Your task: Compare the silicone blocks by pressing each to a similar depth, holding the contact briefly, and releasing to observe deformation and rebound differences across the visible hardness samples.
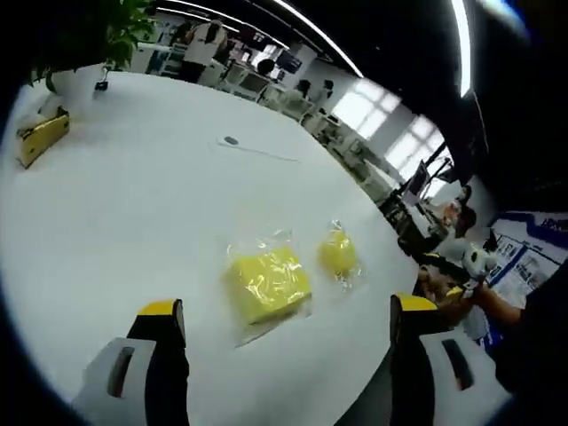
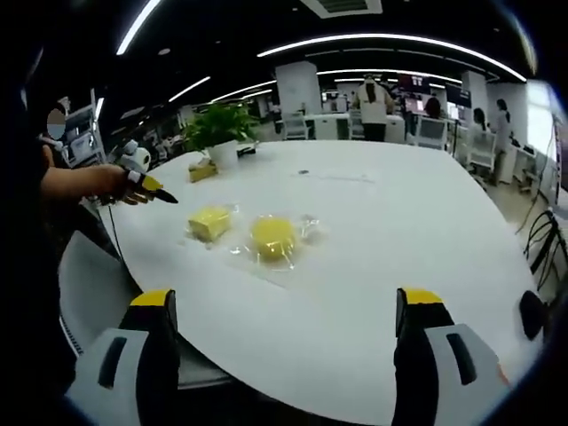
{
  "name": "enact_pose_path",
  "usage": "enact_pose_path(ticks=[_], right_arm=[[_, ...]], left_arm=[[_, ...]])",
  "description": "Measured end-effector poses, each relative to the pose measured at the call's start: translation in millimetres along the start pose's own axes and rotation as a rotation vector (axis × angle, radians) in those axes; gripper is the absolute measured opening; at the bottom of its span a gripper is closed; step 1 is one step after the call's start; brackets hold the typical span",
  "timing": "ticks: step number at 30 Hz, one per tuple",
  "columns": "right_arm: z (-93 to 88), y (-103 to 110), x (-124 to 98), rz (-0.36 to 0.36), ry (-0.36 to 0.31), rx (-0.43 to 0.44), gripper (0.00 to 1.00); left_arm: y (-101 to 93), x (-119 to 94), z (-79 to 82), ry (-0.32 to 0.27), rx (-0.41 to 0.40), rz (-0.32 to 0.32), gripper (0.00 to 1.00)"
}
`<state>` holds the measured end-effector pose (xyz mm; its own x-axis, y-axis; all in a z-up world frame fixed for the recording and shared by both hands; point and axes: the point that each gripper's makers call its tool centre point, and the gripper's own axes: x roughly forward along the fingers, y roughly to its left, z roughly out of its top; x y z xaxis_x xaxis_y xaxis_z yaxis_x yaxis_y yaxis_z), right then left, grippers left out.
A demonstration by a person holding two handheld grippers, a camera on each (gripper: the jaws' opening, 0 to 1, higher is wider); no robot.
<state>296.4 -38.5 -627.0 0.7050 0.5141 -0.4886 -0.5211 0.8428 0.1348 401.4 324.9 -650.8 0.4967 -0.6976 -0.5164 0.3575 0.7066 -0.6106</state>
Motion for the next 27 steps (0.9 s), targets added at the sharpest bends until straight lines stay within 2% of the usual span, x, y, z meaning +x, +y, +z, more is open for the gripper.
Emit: enact_pose_path(ticks=[1,3,6,7,9,11,12,15,17,18,19,22,27], right_arm=[[-0.4,0.1,-1.5,-0.002,0.000,0.000,0.96],[-1.4,-1.4,-5.2,-0.001,-0.001,0.004,0.90],[-1.3,-2.6,-7.5,-0.014,-0.007,0.005,0.91],[-2.3,-2.0,-8.4,-0.014,-0.001,0.008,0.90],[-7.5,-2.3,-10.0,-0.018,0.031,0.018,0.88],[-8.4,-2.7,-10.7,-0.021,0.032,0.016,0.88],[-7.8,-3.3,-11.7,-0.024,0.025,0.014,0.88],[-7.7,-2.5,-14.9,-0.027,0.018,0.022,0.87],[-8.3,-3.8,-17.5,-0.035,0.018,0.020,0.87],[-8.9,-4.8,-18.9,-0.039,0.018,0.020,0.87],[-9.6,-5.8,-21.0,-0.043,0.017,0.023,0.86],[-11.9,-7.6,-24.9,-0.054,0.019,0.031,0.85],[-15.5,-9.1,-31.2,-0.074,0.018,0.038,0.84]], left_arm=[[2.6,2.8,5.0,-0.020,-0.025,-0.003,0.92],[10.2,9.7,10.2,-0.023,-0.091,-0.005,0.88],[21.2,21.8,15.1,-0.017,-0.113,0.000,0.80],[25.4,27.1,14.6,-0.007,-0.139,0.009,0.79],[32.2,36.5,15.5,0.002,-0.131,0.021,0.80],[41.8,43.4,18.3,-0.014,-0.161,0.063,0.78],[42.8,47.3,18.4,-0.012,-0.159,0.054,0.77],[49.9,61.3,8.8,0.033,-0.230,0.057,0.71],[47.4,67.8,3.2,0.056,-0.285,0.036,0.64],[49.1,70.3,5.6,0.046,-0.270,0.027,0.59],[50.4,73.2,7.2,0.031,-0.312,0.033,0.53],[53.4,78.7,10.1,-0.004,-0.385,0.040,0.44],[48.2,84.3,3.2,0.019,-0.380,0.018,0.34]])
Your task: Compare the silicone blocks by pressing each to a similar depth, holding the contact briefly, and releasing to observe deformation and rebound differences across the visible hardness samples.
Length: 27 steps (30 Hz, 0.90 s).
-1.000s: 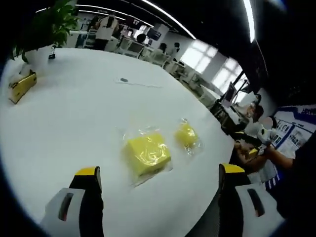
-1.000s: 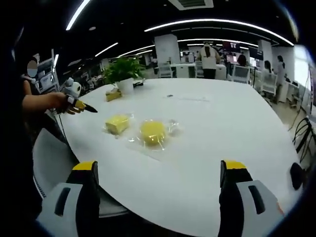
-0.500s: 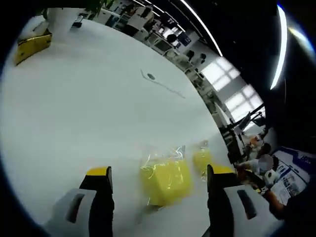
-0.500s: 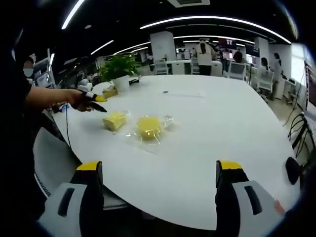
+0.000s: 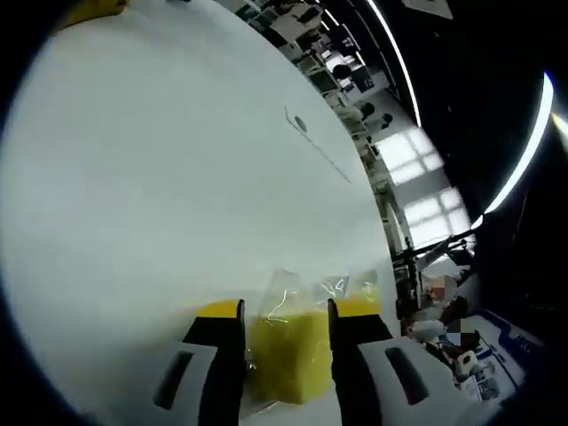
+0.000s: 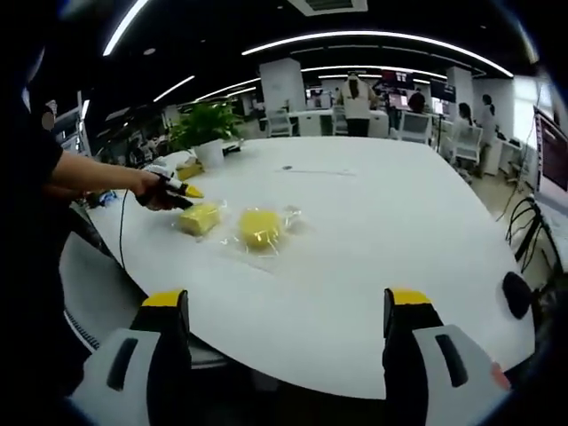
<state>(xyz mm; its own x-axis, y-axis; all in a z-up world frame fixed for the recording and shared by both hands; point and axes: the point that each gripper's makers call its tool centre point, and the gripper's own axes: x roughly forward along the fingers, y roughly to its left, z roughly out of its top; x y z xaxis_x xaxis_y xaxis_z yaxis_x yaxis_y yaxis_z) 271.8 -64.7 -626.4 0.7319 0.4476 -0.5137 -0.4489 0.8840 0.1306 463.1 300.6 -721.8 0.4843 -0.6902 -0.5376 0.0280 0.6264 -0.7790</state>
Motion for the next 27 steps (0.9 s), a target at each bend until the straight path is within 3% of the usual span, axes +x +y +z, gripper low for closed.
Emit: enact_pose_path(ticks=[3,7,15,18,20,24,27], right_arm=[[-2.7,0.7,-0.9,-0.006,0.006,0.004,0.83],[-4.2,1.5,-1.7,-0.005,0.009,0.001,0.82],[-3.6,0.7,-0.9,-0.002,0.012,-0.003,0.81],[-3.2,2.6,1.4,0.006,0.017,-0.006,0.81],[-1.8,3.7,2.6,0.010,0.016,-0.015,0.80],[-1.0,4.3,4.5,0.019,0.020,-0.020,0.79],[-0.3,5.3,5.2,0.025,0.022,-0.023,0.79]], left_arm=[[1.6,0.8,-3.1,0.005,-0.008,0.004,0.28],[4.6,1.4,3.1,-0.036,-0.073,-0.001,0.23],[3.8,1.1,2.5,-0.040,-0.052,-0.001,0.18],[-0.4,-1.3,2.8,-0.051,-0.044,-0.021,0.10],[-5.4,-3.2,7.5,-0.079,-0.091,-0.051,0.03],[-6.0,-2.4,3.3,-0.053,-0.028,-0.047,0.00],[-11.4,-1.9,5.5,-0.067,-0.018,-0.080,0.00]])
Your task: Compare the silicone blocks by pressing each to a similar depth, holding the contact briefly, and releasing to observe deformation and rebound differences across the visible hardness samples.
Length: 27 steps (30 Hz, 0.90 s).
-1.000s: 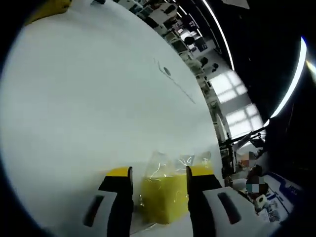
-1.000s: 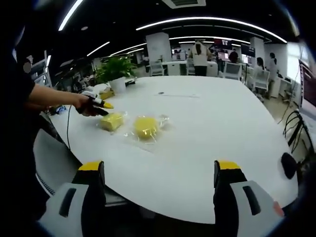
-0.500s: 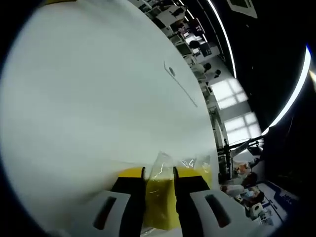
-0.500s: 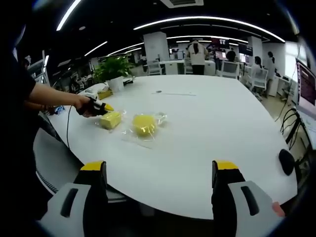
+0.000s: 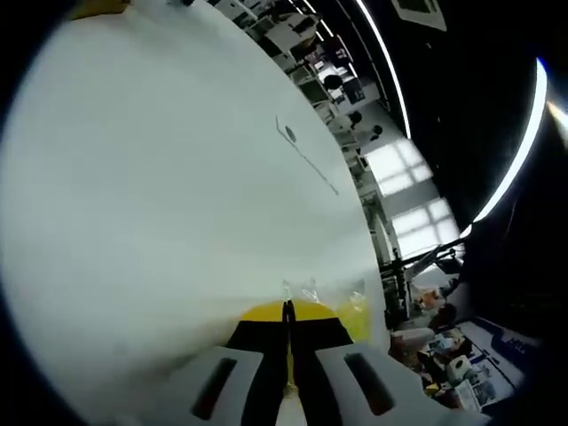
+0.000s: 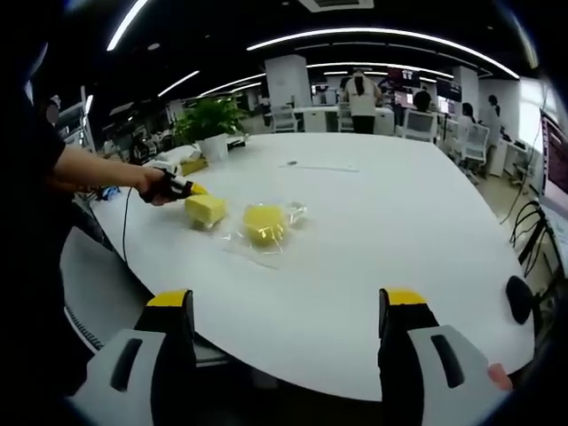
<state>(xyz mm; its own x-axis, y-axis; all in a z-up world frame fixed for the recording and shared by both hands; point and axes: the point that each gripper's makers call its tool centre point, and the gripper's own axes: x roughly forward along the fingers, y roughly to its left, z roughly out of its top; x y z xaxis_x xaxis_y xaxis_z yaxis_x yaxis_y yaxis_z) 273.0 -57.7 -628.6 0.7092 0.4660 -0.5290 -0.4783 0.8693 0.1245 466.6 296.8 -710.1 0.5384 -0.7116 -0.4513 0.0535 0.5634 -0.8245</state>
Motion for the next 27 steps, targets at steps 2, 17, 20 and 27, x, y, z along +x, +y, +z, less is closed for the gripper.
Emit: enact_pose_path(ticks=[2,17,20,27], right_arm=[[0.8,1.0,0.0,0.004,-0.001,-0.004,0.79],[12.3,16.9,6.1,0.059,-0.034,-0.008,0.78],[16.0,23.4,6.6,0.090,-0.041,-0.006,0.77],[21.7,32.5,5.0,0.121,-0.061,-0.026,0.75]], left_arm=[[-6.5,-0.7,2.9,-0.009,0.072,-0.021,0.00],[-74.7,-37.2,1.5,-0.018,0.336,-0.165,0.00],[-92.0,-45.7,1.7,-0.024,0.469,-0.175,0.00],[-137.7,-74.5,-1.2,-0.079,0.650,-0.185,0.00]])
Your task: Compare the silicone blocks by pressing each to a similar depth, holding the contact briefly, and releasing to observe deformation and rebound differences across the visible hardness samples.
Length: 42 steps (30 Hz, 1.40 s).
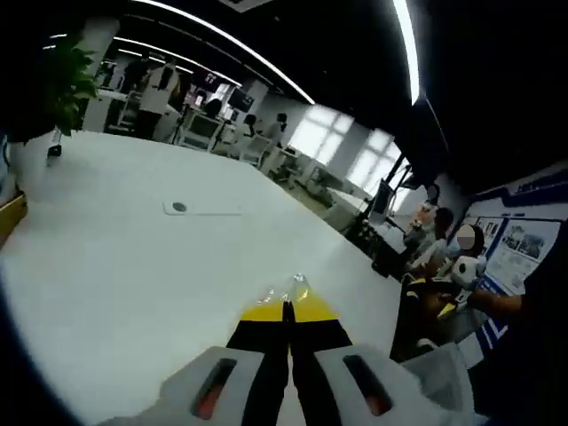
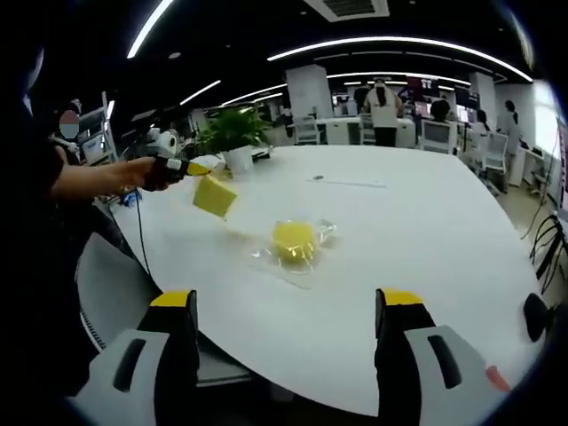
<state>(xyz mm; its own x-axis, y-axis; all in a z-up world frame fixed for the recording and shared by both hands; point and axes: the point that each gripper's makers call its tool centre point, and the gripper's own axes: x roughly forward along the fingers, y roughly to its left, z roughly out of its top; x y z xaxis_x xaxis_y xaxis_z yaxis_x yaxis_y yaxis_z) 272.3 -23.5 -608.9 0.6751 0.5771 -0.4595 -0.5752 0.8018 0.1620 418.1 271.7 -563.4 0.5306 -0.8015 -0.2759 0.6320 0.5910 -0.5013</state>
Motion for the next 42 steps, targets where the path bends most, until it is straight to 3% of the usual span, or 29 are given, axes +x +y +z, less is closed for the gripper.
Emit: enact_pose_path(ticks=[4,10,14,21,26,32,36,42], right_arm=[[1.7,5.6,0.9,0.020,-0.004,-0.012,0.75],[8.2,13.0,3.6,0.057,-0.011,-0.039,0.74],[17.0,17.8,7.5,0.083,-0.031,-0.043,0.73],[34.7,31.8,13.4,0.145,-0.027,-0.098,0.70],[54.0,42.0,19.1,0.211,-0.047,-0.101,0.70],[85.7,68.9,30.3,0.359,-0.061,-0.120,0.63],[110.5,84.2,43.0,0.427,-0.079,-0.138,0.68],[138.9,105.8,64.4,0.498,-0.087,-0.191,0.67]], left_arm=[[-27.2,-11.0,15.2,-0.048,0.027,-0.049,0.00],[-68.9,-21.0,30.6,-0.039,0.206,-0.079,0.00],[-105.0,-24.2,39.2,-0.033,0.350,-0.167,0.00],[-144.6,-24.4,59.2,-0.077,0.374,-0.266,0.00],[-154.4,-22.0,65.9,-0.079,0.436,-0.318,0.00],[-152.0,-16.9,69.2,-0.057,0.444,-0.346,0.00],[-161.4,-17.7,74.6,-0.069,0.449,-0.386,0.00],[-173.6,-16.4,79.5,-0.047,0.505,-0.432,0.00]])
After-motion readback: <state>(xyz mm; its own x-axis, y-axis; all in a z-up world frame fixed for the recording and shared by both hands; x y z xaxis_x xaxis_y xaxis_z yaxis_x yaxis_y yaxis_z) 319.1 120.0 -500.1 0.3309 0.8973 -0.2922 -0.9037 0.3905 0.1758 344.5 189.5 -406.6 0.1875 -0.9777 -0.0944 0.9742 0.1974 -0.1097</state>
